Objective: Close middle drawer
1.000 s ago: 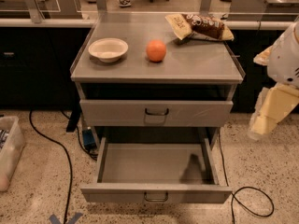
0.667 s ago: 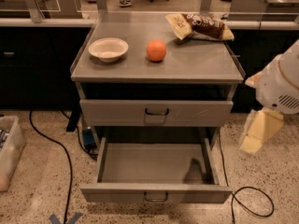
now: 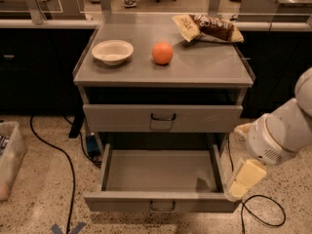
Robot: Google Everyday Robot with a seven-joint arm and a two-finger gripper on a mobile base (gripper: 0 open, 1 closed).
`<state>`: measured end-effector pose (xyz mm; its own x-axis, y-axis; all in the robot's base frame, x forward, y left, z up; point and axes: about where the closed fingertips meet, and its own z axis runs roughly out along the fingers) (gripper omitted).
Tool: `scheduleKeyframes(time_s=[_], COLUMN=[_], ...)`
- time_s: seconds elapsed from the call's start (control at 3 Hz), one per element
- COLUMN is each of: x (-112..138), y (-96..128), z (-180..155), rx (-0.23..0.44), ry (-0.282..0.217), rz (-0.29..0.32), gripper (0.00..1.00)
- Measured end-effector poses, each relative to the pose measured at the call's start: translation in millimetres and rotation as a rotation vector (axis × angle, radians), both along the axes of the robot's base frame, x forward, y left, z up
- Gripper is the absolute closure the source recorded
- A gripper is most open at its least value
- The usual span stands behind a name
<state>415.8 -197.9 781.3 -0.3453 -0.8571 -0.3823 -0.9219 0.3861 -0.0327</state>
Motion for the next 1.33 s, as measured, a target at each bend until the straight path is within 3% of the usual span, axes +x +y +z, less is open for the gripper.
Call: scheduleKeyframes(time_s=[0.33,1.33], x=[-19.9,-24.2], y=[16.3,18.6], z=[-35.9,-41.3], rx=[0.066,0.072], ry=[0.036,0.044], rz=[0.023,0.027], gripper=[0.18,0.89])
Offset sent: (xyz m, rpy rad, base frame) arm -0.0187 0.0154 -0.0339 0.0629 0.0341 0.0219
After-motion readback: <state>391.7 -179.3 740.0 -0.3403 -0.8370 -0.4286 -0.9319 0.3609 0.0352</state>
